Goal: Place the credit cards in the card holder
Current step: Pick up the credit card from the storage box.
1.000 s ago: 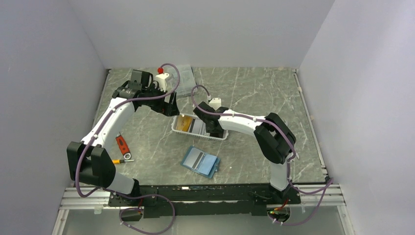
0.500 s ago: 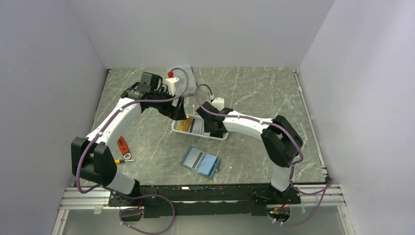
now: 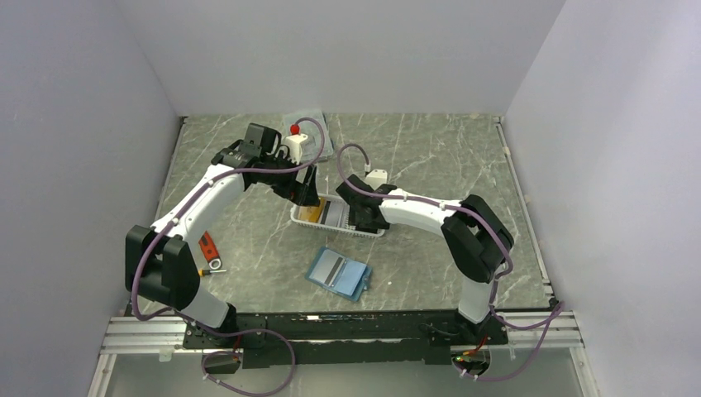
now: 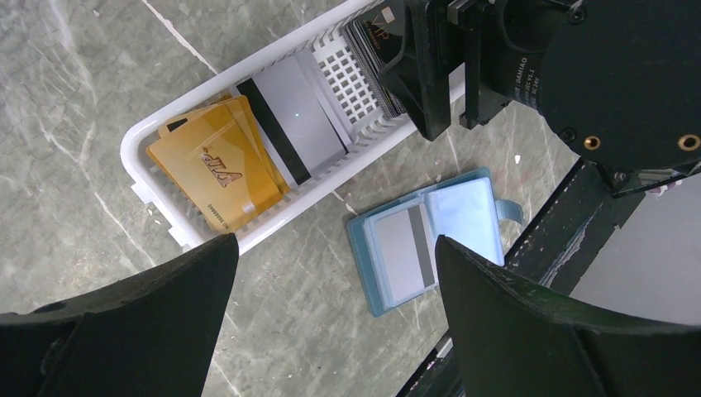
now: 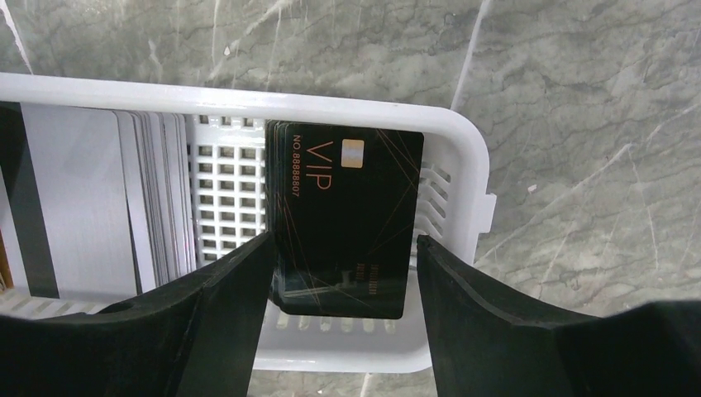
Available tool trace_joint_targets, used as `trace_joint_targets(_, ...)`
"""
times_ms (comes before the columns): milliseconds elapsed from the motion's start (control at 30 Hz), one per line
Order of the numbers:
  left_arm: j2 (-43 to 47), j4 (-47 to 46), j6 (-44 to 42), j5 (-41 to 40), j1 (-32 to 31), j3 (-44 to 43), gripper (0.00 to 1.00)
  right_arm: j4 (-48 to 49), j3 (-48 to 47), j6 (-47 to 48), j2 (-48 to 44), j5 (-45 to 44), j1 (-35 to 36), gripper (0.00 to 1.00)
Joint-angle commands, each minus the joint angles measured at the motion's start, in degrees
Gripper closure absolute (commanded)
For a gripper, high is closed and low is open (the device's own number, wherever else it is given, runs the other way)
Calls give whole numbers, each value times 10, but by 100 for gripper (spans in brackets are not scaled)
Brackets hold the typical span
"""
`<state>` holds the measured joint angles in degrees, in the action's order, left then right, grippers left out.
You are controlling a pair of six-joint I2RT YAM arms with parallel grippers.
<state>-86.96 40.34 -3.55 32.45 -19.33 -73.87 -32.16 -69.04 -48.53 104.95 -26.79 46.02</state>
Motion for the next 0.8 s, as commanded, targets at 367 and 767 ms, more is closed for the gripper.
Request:
trace_joint_targets(367,17,-7,8,26,0,-1,5,90,69,-25,-32,-5,-20,38)
trace_joint_targets(767,20,-9,11,34,-1,4,6,109,83,-13,-68,-12,-29,41)
